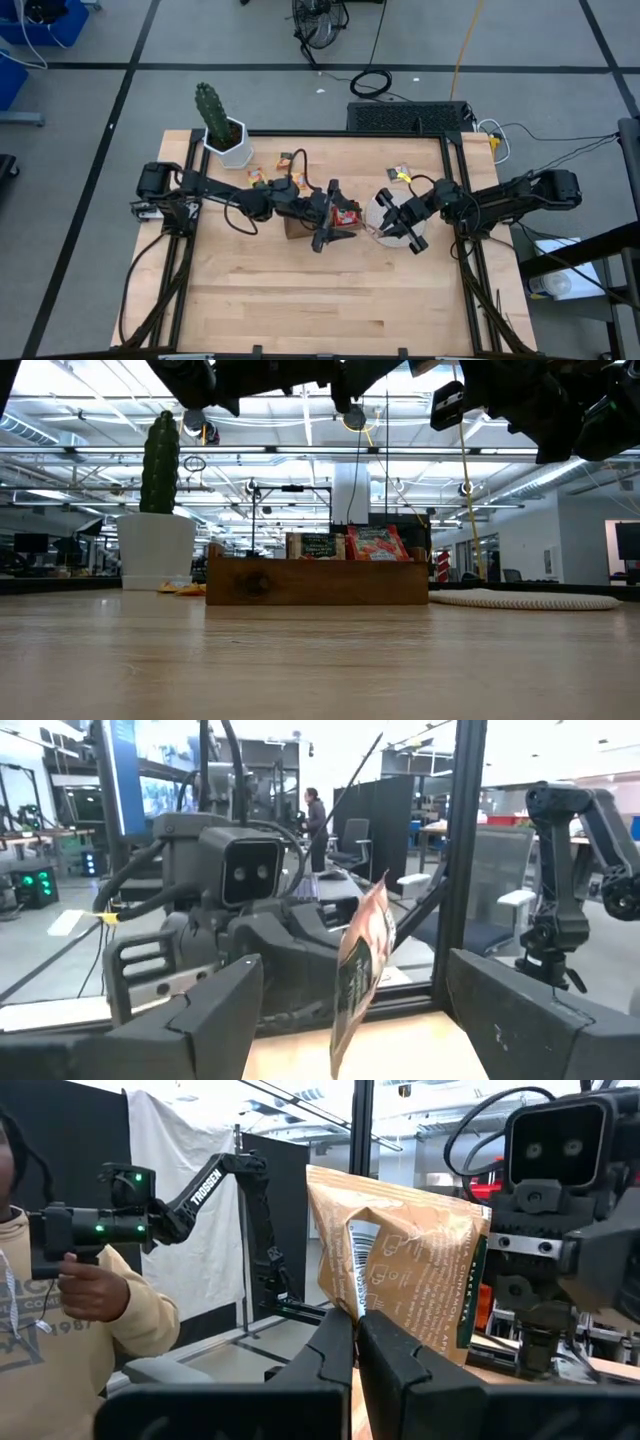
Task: Pick & Place Tea
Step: Put the brown tea bag into the middle section of the wooden organizer
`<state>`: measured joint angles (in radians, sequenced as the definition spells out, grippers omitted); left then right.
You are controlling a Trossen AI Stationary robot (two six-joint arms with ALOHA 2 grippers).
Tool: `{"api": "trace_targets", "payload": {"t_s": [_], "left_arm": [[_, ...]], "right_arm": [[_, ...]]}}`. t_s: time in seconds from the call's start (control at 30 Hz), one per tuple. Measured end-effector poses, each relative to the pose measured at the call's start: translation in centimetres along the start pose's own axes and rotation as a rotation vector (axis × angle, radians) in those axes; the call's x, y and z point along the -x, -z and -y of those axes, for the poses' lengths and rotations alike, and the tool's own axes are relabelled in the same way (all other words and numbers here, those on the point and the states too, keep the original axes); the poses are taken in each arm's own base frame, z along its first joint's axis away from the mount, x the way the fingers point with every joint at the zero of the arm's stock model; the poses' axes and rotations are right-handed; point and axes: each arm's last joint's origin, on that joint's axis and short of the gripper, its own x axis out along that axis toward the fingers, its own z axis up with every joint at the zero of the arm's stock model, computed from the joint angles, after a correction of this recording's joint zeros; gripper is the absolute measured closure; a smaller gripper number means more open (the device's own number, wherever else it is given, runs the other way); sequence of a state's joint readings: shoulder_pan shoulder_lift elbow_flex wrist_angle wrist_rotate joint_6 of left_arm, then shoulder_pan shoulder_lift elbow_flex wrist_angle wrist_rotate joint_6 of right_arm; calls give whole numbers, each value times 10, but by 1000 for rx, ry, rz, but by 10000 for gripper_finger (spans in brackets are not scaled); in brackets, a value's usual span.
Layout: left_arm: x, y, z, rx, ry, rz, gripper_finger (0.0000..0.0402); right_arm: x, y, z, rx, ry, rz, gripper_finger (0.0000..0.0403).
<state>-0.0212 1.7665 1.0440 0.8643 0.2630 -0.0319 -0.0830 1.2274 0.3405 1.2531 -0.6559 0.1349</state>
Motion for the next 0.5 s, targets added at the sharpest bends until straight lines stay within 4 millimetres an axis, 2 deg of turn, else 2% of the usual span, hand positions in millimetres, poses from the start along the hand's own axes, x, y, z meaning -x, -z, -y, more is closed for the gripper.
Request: {"api": "trace_targets", "payload": {"t_s": [0.17, 0.3, 0.5], "left_arm": [[-14, 0, -4, 7, 1, -23, 92], [-34, 15, -10, 25, 14, -80, 92], [-39, 13, -13, 6, 80, -101, 92]], "right_arm": [[0, 0, 0, 2, 3, 3, 403], [0, -1, 0, -1, 3, 5, 403], [0, -1, 0, -15, 0, 4, 403]]}}
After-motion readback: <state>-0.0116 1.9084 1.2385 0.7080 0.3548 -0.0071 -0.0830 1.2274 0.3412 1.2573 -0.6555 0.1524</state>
